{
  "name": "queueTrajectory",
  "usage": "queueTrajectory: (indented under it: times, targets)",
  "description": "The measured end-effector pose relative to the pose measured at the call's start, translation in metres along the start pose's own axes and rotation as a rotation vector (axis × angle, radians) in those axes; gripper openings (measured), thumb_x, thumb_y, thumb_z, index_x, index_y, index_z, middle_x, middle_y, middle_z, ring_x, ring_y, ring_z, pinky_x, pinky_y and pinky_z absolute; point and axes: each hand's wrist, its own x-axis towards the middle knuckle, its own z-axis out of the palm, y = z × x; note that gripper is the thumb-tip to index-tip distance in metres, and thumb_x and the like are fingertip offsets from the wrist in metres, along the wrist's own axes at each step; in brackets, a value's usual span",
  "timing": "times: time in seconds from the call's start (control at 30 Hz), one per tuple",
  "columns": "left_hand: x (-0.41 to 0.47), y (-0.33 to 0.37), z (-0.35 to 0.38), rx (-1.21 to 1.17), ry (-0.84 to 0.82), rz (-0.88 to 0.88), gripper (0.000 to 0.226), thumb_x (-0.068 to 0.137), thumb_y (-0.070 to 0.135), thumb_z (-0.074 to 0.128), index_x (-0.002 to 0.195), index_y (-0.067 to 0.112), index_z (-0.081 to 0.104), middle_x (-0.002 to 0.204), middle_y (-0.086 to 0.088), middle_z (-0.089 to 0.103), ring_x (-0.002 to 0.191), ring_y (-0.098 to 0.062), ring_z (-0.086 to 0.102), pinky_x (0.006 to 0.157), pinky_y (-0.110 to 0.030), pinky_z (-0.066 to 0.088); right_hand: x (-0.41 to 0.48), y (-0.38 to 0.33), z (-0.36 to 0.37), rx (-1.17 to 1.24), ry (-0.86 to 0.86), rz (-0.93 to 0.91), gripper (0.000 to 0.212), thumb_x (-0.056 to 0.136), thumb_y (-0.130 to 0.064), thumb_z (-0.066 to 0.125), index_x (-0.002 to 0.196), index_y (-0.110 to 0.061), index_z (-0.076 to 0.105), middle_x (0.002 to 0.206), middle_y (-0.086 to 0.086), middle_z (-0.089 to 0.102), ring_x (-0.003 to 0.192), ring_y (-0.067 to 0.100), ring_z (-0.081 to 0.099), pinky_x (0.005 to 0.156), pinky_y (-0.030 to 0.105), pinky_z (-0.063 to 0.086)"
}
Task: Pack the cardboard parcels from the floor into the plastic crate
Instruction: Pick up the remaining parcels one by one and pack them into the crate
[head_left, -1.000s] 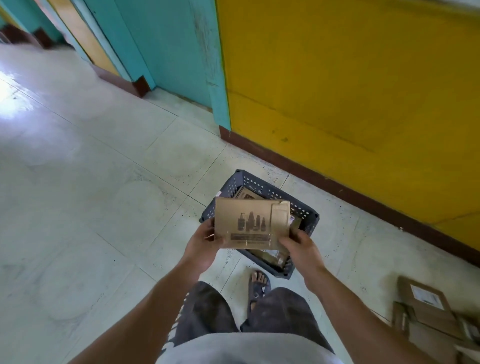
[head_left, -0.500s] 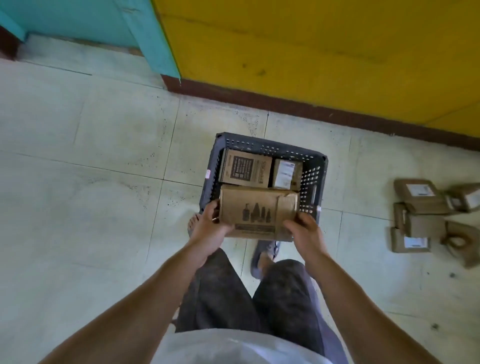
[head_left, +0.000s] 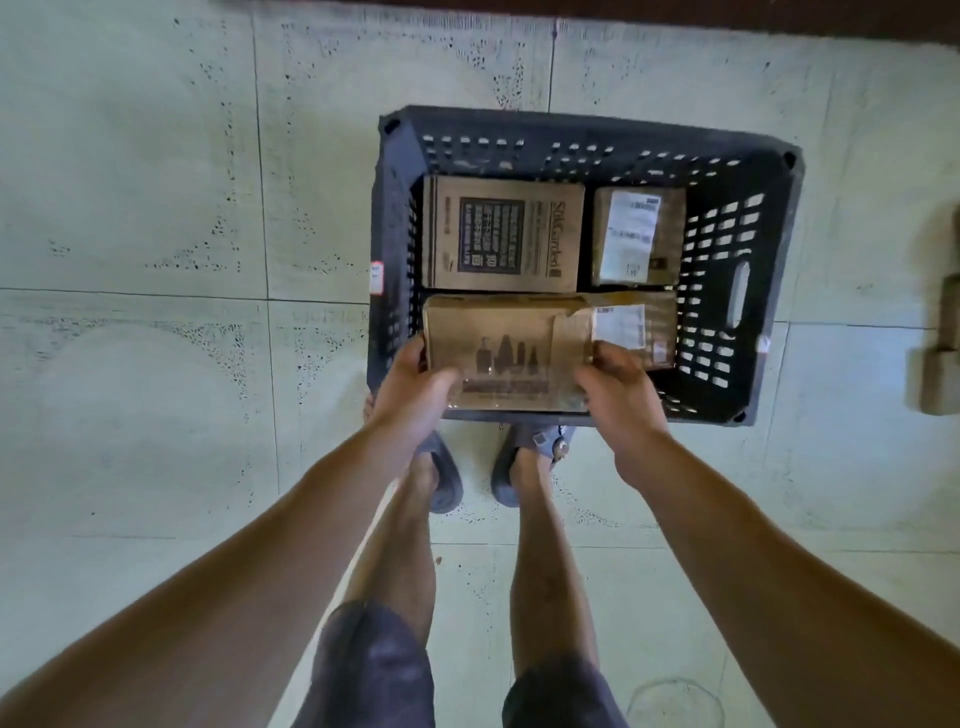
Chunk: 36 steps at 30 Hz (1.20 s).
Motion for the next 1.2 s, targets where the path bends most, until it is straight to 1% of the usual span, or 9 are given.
queueTrajectory:
  times: [0.13,0.27,0.47,0.67,0.77,0.87,0.97,1.1,1.2]
  targets:
    - [0.058,-0.016,0.015,0.044,0.026,-0.092,0.028,0.091,0.021,0.057,0.118,0.026,0.054,0.107,0.0,0.066,0.094,-0.019,0.061,0.066,-0.027,0.041,0.055,0.017,0.03,-0.033,-0.011,0.038,0.019,0.093,-0.028,0.049,0.104,-0.022,0.063,0.078,-0.004,0.063,0.066,0.013,0.054,0.057,0.027,0.041]
    - [0.096,-0.027,0.021,0.064,0.016,-0.145,0.021,0.092,0.024,0.056,0.113,0.025,0.051,0.103,0.004,0.064,0.082,-0.01,0.055,0.069,-0.027,0.038,0.095,0.028,0.05,0.002,-0.078,0.092,0.02,0.095,-0.026,0.049,0.109,-0.02,0.063,0.078,-0.001,0.062,0.064,0.012,0.054,0.054,0.024,0.044]
    - [0.131,-0.034,0.021,0.115,0.021,-0.172,0.035,0.093,0.03,0.055,0.128,0.024,0.054,0.114,0.001,0.061,0.089,-0.013,0.056,0.064,-0.026,0.035,0.13,0.034,0.07,-0.005,-0.119,0.087,0.023,0.096,-0.027,0.051,0.113,-0.02,0.063,0.105,0.006,0.066,0.072,0.007,0.053,0.064,0.022,0.044]
    - [0.141,-0.037,0.02,0.099,0.029,-0.208,0.039,0.093,0.027,0.055,0.131,0.024,0.052,0.112,0.004,0.057,0.097,-0.016,0.051,0.078,-0.028,0.034,0.136,0.038,0.079,0.029,-0.146,0.12,0.024,0.092,-0.023,0.053,0.114,-0.022,0.064,0.095,-0.001,0.066,0.081,0.013,0.06,0.061,0.022,0.045]
    - [0.137,-0.034,0.022,0.076,0.024,-0.197,0.041,0.092,0.028,0.056,0.133,0.025,0.052,0.121,0.003,0.06,0.106,-0.018,0.055,0.08,-0.029,0.035,0.131,0.039,0.073,0.02,-0.129,0.122,0.022,0.09,-0.023,0.053,0.108,-0.021,0.067,0.097,0.003,0.068,0.083,0.018,0.062,0.069,0.028,0.05]
    - [0.122,-0.024,0.023,0.026,0.077,-0.219,0.059,0.091,0.032,0.057,0.146,0.025,0.039,0.142,-0.001,0.049,0.124,-0.024,0.049,0.092,-0.032,0.037,0.121,0.032,0.06,-0.004,-0.131,0.094,0.018,0.089,-0.019,0.053,0.097,-0.01,0.067,0.09,0.013,0.065,0.079,0.025,0.057,0.069,0.034,0.05]
    - [0.09,-0.013,0.021,-0.003,0.129,-0.228,0.064,0.076,0.042,0.059,0.138,0.029,0.046,0.133,-0.002,0.058,0.116,-0.029,0.057,0.101,-0.043,0.043,0.098,0.019,0.036,-0.052,-0.166,0.048,0.022,0.088,-0.015,0.05,0.093,0.0,0.064,0.083,0.015,0.06,0.076,0.025,0.055,0.066,0.032,0.041]
    - [0.034,0.011,0.018,-0.044,0.081,-0.149,0.027,0.084,0.033,0.056,0.109,0.025,0.061,0.108,-0.001,0.067,0.104,-0.024,0.062,0.097,-0.048,0.048,0.043,0.0,-0.003,-0.031,-0.167,0.024,0.015,0.086,-0.019,0.051,0.076,-0.017,0.062,0.078,0.005,0.061,0.076,0.021,0.056,0.068,0.034,0.043]
    - [-0.023,0.043,0.013,-0.048,0.063,-0.048,0.049,0.081,0.041,0.055,0.126,0.024,0.058,0.127,0.0,0.063,0.117,-0.02,0.057,0.104,-0.045,0.044,-0.017,-0.018,-0.038,-0.032,-0.216,-0.078,0.022,0.093,-0.022,0.053,0.073,-0.03,0.054,0.096,-0.001,0.06,0.09,0.016,0.054,0.082,0.031,0.048]
